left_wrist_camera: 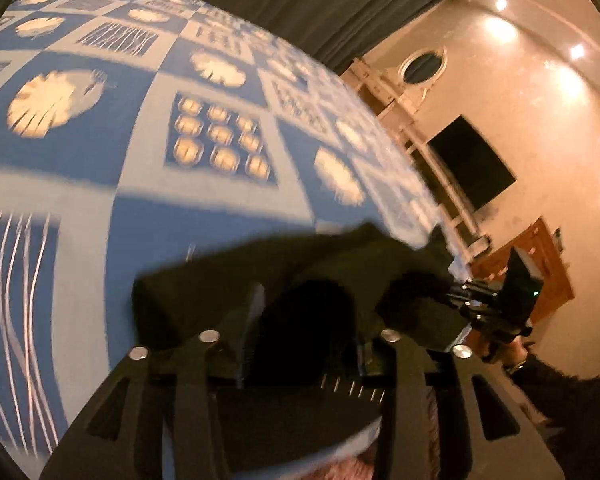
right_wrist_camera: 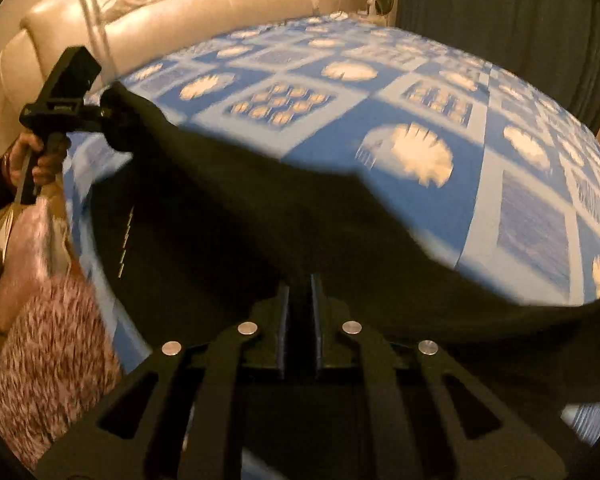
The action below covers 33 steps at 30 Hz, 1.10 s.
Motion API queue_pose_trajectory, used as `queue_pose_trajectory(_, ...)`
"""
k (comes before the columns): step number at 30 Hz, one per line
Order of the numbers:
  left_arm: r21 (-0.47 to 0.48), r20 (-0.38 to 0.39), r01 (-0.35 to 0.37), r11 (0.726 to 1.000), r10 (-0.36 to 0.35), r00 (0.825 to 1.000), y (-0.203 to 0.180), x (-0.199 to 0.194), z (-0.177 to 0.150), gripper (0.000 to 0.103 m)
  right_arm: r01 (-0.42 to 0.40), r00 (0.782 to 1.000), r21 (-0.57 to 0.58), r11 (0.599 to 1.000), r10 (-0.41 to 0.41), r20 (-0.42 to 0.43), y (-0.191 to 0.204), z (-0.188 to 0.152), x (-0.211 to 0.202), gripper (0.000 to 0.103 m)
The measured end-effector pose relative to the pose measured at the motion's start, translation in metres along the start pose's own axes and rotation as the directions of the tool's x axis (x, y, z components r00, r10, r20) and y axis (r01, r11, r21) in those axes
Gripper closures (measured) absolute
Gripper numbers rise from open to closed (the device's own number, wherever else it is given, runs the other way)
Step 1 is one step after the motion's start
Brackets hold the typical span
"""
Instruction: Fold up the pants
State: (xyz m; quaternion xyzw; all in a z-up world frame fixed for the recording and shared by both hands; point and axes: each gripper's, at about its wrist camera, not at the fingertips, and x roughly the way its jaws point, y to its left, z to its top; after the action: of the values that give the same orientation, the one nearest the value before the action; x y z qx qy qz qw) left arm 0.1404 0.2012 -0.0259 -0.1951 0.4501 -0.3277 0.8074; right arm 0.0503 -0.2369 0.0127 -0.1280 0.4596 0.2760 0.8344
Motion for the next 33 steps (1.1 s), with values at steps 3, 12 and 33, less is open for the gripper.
queue_pose_trajectory(3,-0.048,-0.037,-0.025,0.999,0.023,0.999,0.007,-0.006,-0.038,0.056,-0.014,0.999,0.030,0.999,0.016,-0.051,0.013,-0.030,0.004,0.086)
queue_pose_trajectory(12,-0.388,0.115,0.022,0.921,0.025,0.993,0.032,-0.048,-0.115,0.035,-0.244,0.970,0.418,0.875,0.224,0.096,-0.011,-0.070,-0.031,0.024)
queue_pose_trajectory(33,-0.680,0.213,-0.019,0.733,0.222,0.952,0.019,-0.014,-0.126,0.078,-0.382,0.923,0.795,0.471,0.230,0.308,-0.081,-0.128,-0.018,0.022)
